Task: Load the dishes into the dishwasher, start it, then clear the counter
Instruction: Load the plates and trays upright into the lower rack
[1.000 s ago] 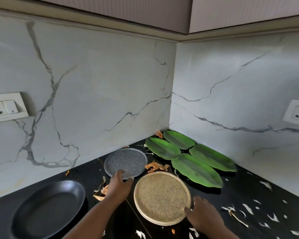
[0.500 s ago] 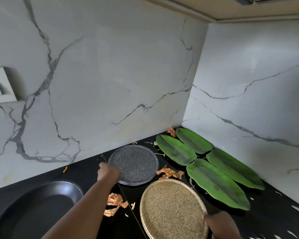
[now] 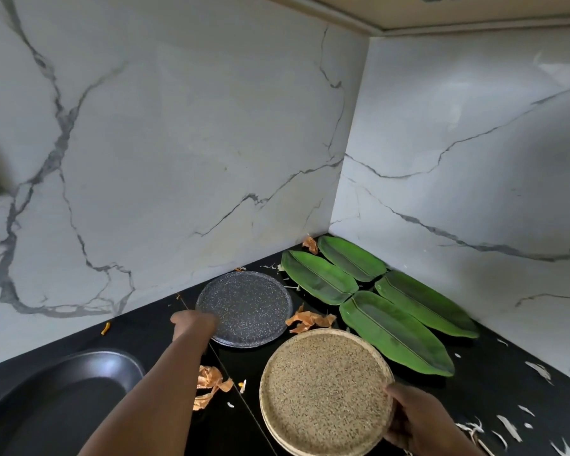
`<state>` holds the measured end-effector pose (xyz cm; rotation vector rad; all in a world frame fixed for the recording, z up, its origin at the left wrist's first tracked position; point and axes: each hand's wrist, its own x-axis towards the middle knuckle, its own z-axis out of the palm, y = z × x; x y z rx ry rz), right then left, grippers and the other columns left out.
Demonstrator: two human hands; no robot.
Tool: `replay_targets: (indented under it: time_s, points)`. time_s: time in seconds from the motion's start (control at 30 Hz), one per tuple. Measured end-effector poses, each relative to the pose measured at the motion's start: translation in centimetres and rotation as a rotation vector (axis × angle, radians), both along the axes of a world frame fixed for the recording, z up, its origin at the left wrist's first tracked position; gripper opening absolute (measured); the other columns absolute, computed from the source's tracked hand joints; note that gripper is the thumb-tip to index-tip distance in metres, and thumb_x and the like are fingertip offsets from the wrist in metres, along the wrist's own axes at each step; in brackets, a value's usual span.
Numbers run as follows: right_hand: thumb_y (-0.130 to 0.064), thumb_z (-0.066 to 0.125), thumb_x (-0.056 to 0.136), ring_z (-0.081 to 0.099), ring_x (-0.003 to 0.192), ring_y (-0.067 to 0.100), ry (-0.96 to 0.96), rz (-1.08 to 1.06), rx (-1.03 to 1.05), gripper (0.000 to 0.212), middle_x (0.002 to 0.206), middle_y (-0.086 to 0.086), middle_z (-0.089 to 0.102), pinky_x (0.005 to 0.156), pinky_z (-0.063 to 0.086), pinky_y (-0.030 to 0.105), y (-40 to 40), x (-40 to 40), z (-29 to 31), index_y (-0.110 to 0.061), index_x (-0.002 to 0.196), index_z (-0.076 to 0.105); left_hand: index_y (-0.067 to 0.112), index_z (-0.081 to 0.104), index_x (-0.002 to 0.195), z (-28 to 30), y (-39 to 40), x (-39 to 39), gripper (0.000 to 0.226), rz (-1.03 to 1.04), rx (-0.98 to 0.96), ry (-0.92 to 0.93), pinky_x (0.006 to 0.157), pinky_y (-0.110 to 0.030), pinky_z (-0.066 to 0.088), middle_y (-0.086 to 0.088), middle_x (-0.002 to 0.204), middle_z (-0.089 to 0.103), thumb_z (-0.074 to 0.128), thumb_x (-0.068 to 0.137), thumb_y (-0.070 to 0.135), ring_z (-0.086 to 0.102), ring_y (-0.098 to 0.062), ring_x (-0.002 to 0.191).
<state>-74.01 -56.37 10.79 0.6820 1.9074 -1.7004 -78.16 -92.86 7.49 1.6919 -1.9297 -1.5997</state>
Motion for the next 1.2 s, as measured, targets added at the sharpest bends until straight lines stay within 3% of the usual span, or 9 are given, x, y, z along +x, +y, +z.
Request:
replay_targets:
  time_s: [0.1,0.3,0.43,0.53,0.73,0.97,1.07,1.13,1.2]
  points:
    - [-0.016,0.056,0.095,0.058,0.063,0.028,0.012,-0.010,-0.064,0.017,0.077,0.018,0.061,0.052,0.051,0.031,0.8,1.4,0.4,-0.001,0.103,0.056,-0.005,0.054,0.118,0.4,-0.3,0.6,0.043,0.043,0.071,0.150,0.072,-0.034,0.053,-0.015,0.086,0.060,0.063,0.083,0.016,0.061,-0.028,0.075]
    - [-0.002,0.052,0.094,0.064,0.053,0.028,0.042,-0.083,-0.193,0.009,0.077,0.019,0.066,0.048,0.057,0.037,2.3,4.9,1.0,-0.001,0.103,0.056,0.014,0.061,0.091,3.8,0.5,2.9,0.009,0.307,0.214,0.585,0.069,-0.032,0.044,-0.002,0.084,0.059,0.057,0.093,0.022,0.054,-0.020,0.076]
    - [0.001,0.044,0.095,0.067,0.052,0.034,0.086,-0.207,-0.368,0.010,0.066,0.021,0.069,0.044,0.056,0.043,4.0,8.0,1.6,-0.001,0.100,0.053,0.025,0.052,0.066,6.8,3.0,6.5,0.027,0.291,0.109,0.804,0.062,-0.032,0.037,0.005,0.072,0.052,0.050,0.090,0.012,0.047,-0.022,0.080]
    - [0.004,0.041,0.094,0.069,0.057,0.035,0.150,-0.259,-0.471,0.023,0.080,0.022,0.070,0.044,0.056,0.043,6.2,11.0,2.0,-0.008,0.106,0.054,0.026,0.053,0.070,8.0,5.3,9.1,0.026,0.308,0.203,0.870,0.070,-0.030,0.043,0.005,0.081,0.056,0.052,0.088,0.008,0.051,-0.019,0.086]
    - [0.006,0.043,0.088,0.069,0.071,0.037,0.264,-0.342,-0.571,0.035,0.101,0.022,0.068,0.058,0.058,0.050,12.9,18.5,3.3,-0.014,0.114,0.056,0.006,0.056,0.106,7.5,13.1,14.1,0.032,0.147,0.734,0.849,0.080,-0.037,0.051,-0.003,0.118,0.060,0.047,0.079,-0.007,0.062,-0.023,0.094]
    - [0.007,0.043,0.087,0.068,0.055,0.031,0.392,-0.514,-0.549,0.037,0.096,0.018,0.067,0.049,0.057,0.043,24.7,32.8,3.4,-0.015,0.113,0.057,0.003,0.054,0.089,6.6,28.4,25.2,0.036,-0.190,0.935,0.801,0.095,-0.041,0.045,-0.011,0.094,0.057,0.038,0.059,-0.008,0.057,-0.027,0.084]
    - [0.004,0.045,0.090,0.068,0.050,0.028,0.410,-0.635,-0.506,0.038,0.090,0.017,0.067,0.044,0.055,0.038,30.1,40.5,3.0,-0.014,0.123,0.052,0.005,0.055,0.086,6.0,34.4,29.9,0.036,-0.307,0.984,0.726,0.059,-0.032,0.058,-0.011,0.077,0.063,0.035,0.059,-0.008,0.061,-0.026,0.073]
    - [-0.004,0.058,0.086,0.067,0.050,0.029,0.436,-0.736,-0.522,0.040,0.093,0.017,0.064,0.041,0.054,0.039,33.3,45.9,3.1,-0.012,0.125,0.052,0.006,0.052,0.080,6.7,38.8,33.4,0.030,-0.414,0.995,0.671,0.034,-0.023,0.047,-0.011,0.061,0.061,0.032,0.063,-0.009,0.056,-0.022,0.056]
    - [-0.011,0.076,0.074,0.067,0.062,0.035,0.469,-0.832,-0.541,0.053,0.100,0.018,0.063,0.043,0.055,0.043,35.9,50.5,3.4,-0.010,0.122,0.055,0.006,0.049,0.077,7.8,42.6,36.4,0.024,-0.572,1.005,0.621,0.026,-0.018,0.039,-0.012,0.052,0.057,0.033,0.073,-0.011,0.053,-0.020,0.039]
